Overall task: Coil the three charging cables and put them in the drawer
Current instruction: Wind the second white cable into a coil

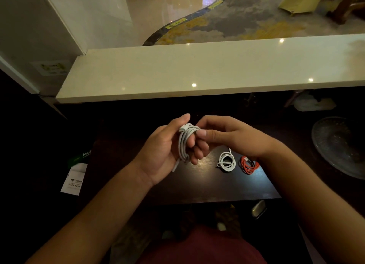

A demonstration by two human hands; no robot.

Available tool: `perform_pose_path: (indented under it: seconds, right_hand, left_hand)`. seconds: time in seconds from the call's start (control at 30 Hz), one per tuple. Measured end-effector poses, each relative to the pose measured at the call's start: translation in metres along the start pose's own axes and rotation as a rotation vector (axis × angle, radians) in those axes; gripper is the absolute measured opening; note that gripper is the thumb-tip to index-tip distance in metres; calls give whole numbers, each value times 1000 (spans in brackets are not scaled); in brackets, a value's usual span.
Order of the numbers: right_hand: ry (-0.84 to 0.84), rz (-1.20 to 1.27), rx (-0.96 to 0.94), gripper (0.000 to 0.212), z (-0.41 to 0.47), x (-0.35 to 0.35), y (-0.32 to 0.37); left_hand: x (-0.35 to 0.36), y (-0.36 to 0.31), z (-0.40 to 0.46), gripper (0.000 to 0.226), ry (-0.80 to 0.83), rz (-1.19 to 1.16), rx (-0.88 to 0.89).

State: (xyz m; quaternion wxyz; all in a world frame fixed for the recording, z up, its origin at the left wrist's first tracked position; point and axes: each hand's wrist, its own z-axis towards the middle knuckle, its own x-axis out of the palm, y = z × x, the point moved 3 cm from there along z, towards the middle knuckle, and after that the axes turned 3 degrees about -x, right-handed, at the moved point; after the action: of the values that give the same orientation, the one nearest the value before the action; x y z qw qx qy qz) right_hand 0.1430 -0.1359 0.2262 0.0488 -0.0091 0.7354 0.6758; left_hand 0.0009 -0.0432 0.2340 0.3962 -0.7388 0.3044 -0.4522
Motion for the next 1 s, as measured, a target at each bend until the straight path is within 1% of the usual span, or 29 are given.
perform_pose_path:
  seconds: [0.07,0.17,0.23,0.37,0.47,0.63,0.77,0.9,1.0]
  right_hand:
    - [-37,8,-6,23,-1,-2,-4]
    - [-80,33,-38,20,0,-4,-7]
    - [-103,46,-39,20,0,-6,-9]
    - [-146,81,-17,24,0,-6,-18]
    - [-176,114,28,18,0,-6,-27]
    - [-213,136,107,17,1,-5,-41]
    - [-243,182,180,12,2,-3,-61]
    - [-269,228,252,19,3,0,-100]
    - [-338,259,300,21,5,5,-135]
  left_hand:
    - [-2,2,0,52,-1,-49,-20]
    - [-5,4,1,49,-49,-73,-18]
    - [-7,5,1,47,-51,-56,-16]
    - [-15,8,0,47,-24,13,-74]
    - [-25,13,3,49,-59,83,-82]
    - [-36,24,9,26,-148,194,-58]
    - [-51,40,18,20,-215,230,-52]
    - [-71,68,31,21,-284,288,-69]
    - [-87,95,47,18,-323,334,-94]
